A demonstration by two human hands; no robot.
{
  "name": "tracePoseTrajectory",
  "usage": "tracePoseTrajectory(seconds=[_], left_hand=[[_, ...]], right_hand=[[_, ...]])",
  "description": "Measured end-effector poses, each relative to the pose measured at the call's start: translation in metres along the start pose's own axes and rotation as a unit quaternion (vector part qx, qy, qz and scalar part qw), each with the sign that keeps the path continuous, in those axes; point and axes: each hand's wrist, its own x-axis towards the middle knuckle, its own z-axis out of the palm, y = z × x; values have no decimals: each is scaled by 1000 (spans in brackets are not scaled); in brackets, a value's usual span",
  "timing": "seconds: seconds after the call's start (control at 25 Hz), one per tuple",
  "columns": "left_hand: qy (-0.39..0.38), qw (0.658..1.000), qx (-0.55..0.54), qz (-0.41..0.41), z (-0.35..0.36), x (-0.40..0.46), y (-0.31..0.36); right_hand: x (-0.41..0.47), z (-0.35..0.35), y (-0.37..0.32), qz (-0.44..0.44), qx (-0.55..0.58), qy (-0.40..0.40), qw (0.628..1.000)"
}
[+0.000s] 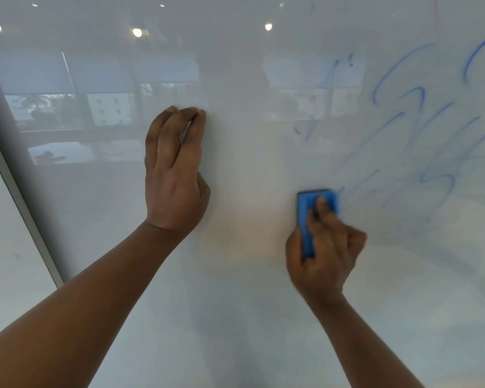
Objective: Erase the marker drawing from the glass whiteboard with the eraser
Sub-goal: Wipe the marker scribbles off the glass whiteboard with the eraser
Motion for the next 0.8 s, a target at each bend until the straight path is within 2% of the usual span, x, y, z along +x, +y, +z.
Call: tracePoseTrajectory(seconds=[0.08, 0.2, 0.28, 0.4, 0.44, 0.48, 0.56, 0.6, 0.64, 0.68, 0.76, 0.8], left_hand=[[-7, 1000, 5, 18, 7, 1, 8], [-36, 999, 11, 33, 18, -2, 28], [-33, 999, -8, 29, 21, -5, 33], [-22, 999, -12, 27, 27, -8, 43], [-26, 999, -19, 31, 30, -10, 49], [-29, 999, -26, 33, 36, -13, 58], [-41, 997, -34, 48, 46, -18, 76], [-48, 997, -38, 56, 49, -22, 82], [-52, 996, -41, 58, 52, -23, 87], [-51, 997, -40, 52, 54, -23, 90], [-48, 998, -34, 38, 58, -19, 93], [-54, 997, -36, 35, 59, -18, 97]], right_hand=[[22, 15, -11, 68, 5, 36, 997], [5, 23, -37, -35, 28, -10, 999], [8, -2, 1, -47, 8, -30, 998], [18, -21, 44, 127, -29, 55, 990], [13, -15, 38, 151, -31, 63, 986], [3, -6, 24, 129, -26, 47, 990], [-21, -4, 10, 5, -10, -23, 1000], [-22, -12, 24, -21, -9, -53, 998], [-15, -25, 46, -14, -25, -52, 998], [-4, -35, 68, 33, -49, -15, 998], [20, -39, 89, 189, -63, 89, 976], [22, -33, 80, 209, -67, 105, 970]])
